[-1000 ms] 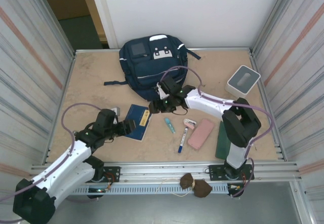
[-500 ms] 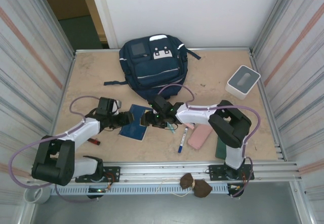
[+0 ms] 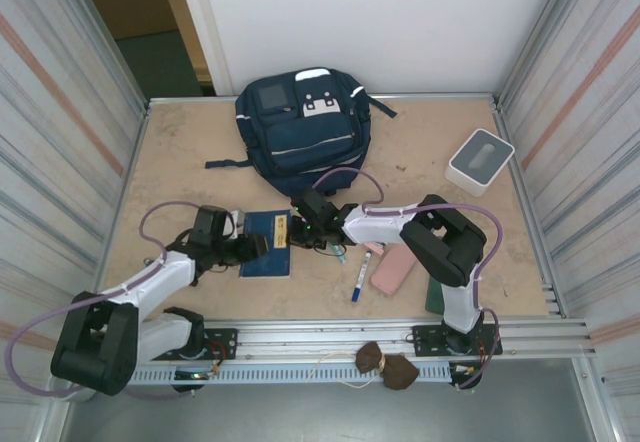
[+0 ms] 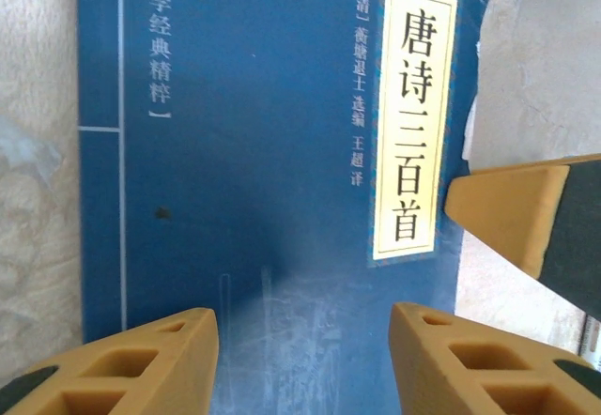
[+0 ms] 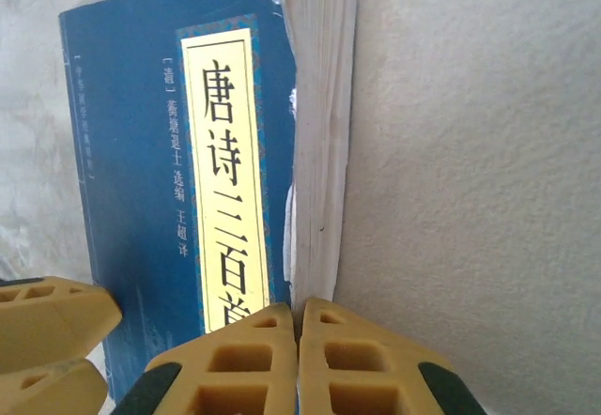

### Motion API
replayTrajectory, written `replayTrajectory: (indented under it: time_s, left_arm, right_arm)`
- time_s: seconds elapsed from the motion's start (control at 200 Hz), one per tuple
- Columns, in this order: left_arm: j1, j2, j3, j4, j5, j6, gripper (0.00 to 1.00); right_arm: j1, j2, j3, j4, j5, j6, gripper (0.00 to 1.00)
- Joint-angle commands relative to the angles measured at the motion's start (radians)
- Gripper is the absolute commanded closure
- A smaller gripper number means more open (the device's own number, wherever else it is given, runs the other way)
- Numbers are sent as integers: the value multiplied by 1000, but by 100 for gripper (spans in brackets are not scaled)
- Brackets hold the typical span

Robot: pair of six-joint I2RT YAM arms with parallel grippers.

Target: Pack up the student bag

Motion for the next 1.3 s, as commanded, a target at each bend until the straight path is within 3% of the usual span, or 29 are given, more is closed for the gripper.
replayTrajectory:
  time_s: [0.0,0.25,0.396,0.671,0.817,1.002,1.212,1.293]
  left_arm:
    - [-6,-53,12,-61,-33,-17,45]
    - [55,-142,33,-112,-167,-51,32]
    - [69,-64,53,-93,-103,-41,32]
    - [33,102,64,-16,-28,-18,38]
    - [8,127,52,28,4,-24,48]
    - [-3,102,34,57,49,-48,57]
    - [1,47,36,28,40,-50,59]
    - [15,10,34,6,21,-56,57]
  right_arm:
    - [-18,-33,6,27,-12,-69,100]
    - [-56,-99,3,-43,-41,-174,100]
    - [-62,-59,13,-44,-68,-168,100]
    - [-64,-4,33,-66,-44,-180,63]
    - [-57,23,30,-34,-60,-171,59]
    - [-52,29,29,40,-103,-155,71]
    - [-70,-16,22,37,-121,-174,99]
    - [-87,-52,3,26,-132,-196,100]
